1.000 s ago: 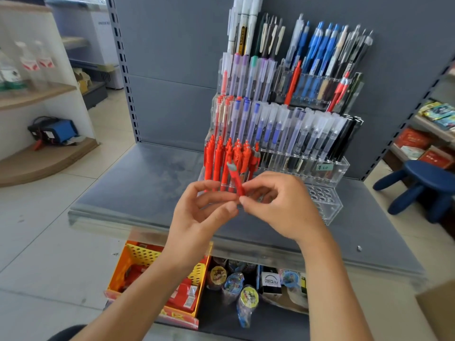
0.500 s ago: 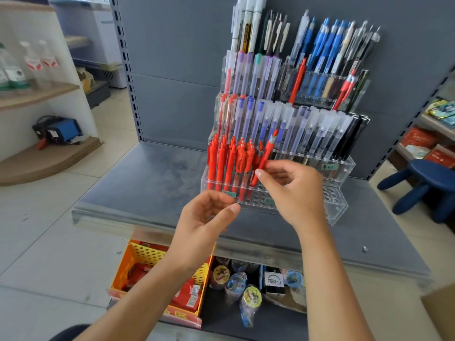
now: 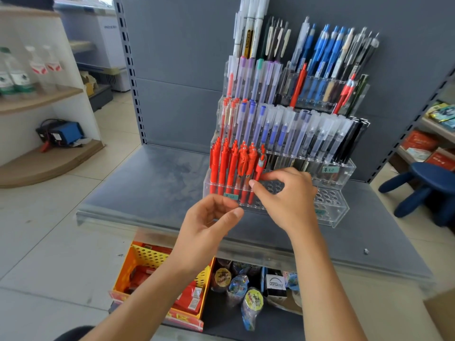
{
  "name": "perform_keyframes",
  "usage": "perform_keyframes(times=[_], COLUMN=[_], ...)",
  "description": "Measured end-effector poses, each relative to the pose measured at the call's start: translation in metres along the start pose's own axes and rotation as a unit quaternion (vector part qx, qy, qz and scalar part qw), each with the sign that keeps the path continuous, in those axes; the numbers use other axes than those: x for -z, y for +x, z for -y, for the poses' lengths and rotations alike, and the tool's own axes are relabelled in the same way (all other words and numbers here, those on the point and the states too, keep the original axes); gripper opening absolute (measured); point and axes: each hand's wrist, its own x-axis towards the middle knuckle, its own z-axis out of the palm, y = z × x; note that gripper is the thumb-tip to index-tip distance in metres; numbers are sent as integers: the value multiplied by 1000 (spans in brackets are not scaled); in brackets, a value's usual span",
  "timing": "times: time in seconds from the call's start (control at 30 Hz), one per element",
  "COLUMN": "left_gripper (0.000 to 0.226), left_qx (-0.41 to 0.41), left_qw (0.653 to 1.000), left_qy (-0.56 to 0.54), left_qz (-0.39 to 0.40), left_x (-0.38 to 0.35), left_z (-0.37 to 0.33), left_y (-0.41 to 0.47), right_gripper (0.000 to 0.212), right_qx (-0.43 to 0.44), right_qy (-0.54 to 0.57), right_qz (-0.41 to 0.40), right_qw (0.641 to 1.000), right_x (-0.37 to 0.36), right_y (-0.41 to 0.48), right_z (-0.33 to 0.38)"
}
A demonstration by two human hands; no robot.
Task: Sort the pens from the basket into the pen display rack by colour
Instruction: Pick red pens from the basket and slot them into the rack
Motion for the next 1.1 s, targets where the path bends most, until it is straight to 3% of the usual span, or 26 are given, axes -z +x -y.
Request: perform_keyframes(times=[0.33, 0.5, 0.77, 1.1], left_gripper=[17, 12, 15, 8], left_qx=[-9, -11, -15, -26], left_qw=[1000, 1000, 999, 994], left_qy=[18, 17, 36, 103], left_qz=[8, 4, 5, -12], left_x=[0, -1, -1, -9], left_z=[2, 1, 3, 10], left_y=[-1, -4, -12, -40], right_gripper=[22, 49, 62, 49], right_qx=[5, -9, 6, -13], right_qy=[6, 28, 32, 56], right_qz=[-30, -7, 18, 11], right_qw=[1000, 1000, 999, 998], right_x=[-4, -2, 4, 35], right_y=[-4, -13, -27, -73], right_z=[4, 9, 9, -8])
